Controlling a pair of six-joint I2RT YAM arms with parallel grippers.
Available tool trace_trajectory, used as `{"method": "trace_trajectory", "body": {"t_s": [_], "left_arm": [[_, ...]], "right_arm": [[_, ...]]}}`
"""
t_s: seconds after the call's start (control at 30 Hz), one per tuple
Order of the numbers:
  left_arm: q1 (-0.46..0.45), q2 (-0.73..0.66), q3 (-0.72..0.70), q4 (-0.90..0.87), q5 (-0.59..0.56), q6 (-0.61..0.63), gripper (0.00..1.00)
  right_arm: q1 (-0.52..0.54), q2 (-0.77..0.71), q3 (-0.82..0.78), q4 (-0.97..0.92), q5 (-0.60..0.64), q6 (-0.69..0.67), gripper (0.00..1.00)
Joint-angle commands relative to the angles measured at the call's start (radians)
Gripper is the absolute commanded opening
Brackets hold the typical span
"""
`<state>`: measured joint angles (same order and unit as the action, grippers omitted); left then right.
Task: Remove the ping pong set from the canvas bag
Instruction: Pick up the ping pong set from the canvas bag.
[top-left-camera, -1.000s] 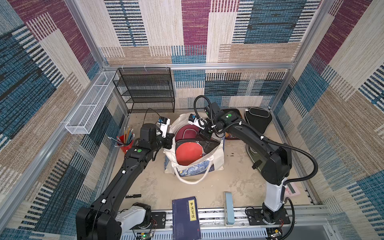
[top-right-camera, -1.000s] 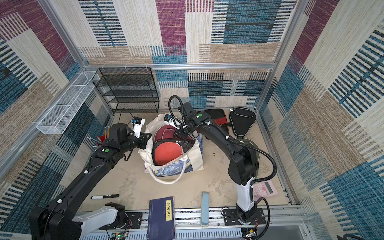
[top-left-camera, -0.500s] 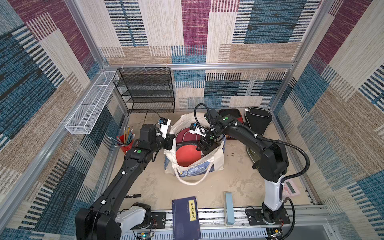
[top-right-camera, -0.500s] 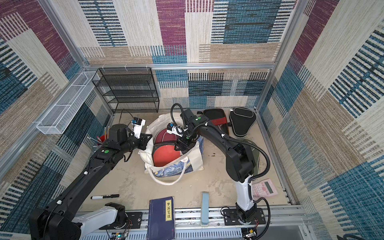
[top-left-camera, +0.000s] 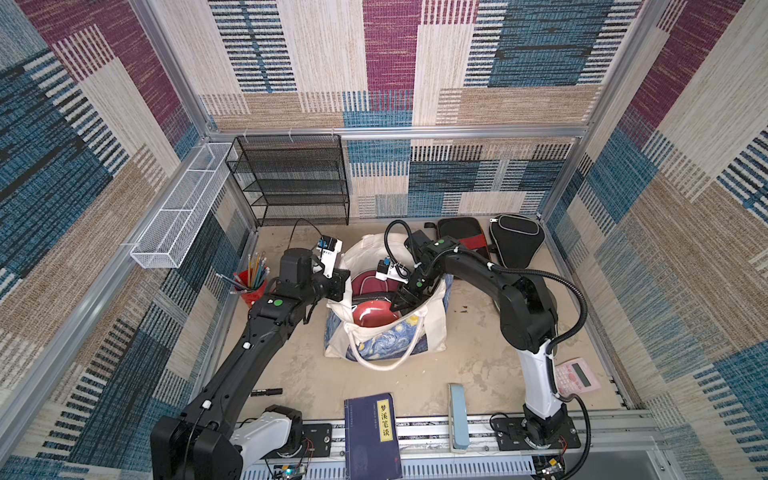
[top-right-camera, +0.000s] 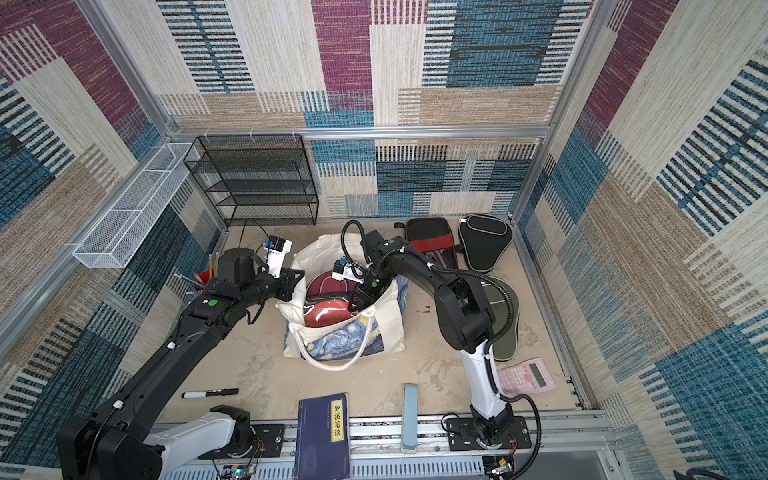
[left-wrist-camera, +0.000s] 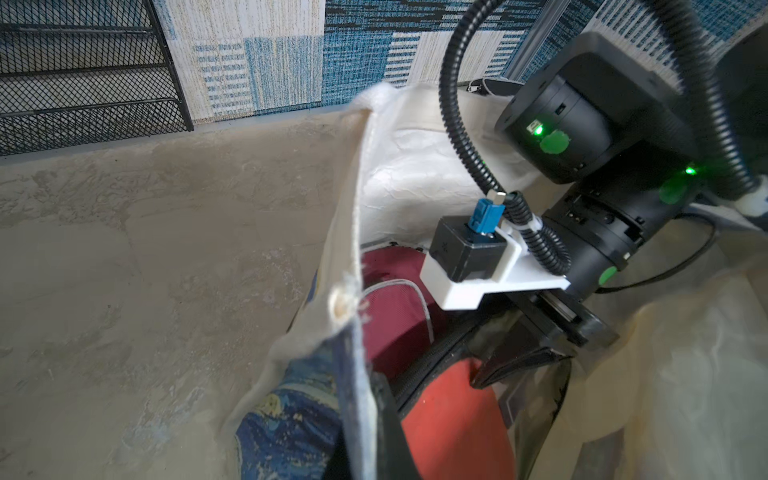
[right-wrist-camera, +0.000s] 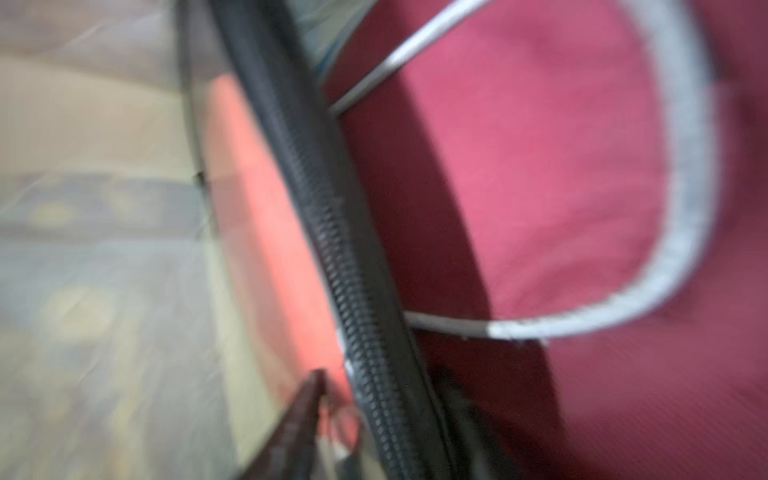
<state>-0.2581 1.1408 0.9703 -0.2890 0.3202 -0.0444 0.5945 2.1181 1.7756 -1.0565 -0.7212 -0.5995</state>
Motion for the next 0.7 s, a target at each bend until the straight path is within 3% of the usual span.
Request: {"method": "trace_trajectory", "body": {"t_s": [0.0, 0.07, 0.67], "left_arm": [[0.0, -0.006, 0.019, 0.081, 0.017, 0.044, 0.0], [0.001, -0.008, 0.021, 0.077, 0.013, 0.045, 0.0], [0.002, -0.049, 0.002, 0.036, -0.012, 0.044, 0.0]], "right_arm": [[0.002, -0.022, -0.008, -0.033, 0.027, -0.003, 0.08], [0.002, -0.044, -0.004, -0.03, 0.034, -0.002, 0.0], [-0.018, -0.342, 0.001, 0.165, 0.178, 0.049, 0.0]]}}
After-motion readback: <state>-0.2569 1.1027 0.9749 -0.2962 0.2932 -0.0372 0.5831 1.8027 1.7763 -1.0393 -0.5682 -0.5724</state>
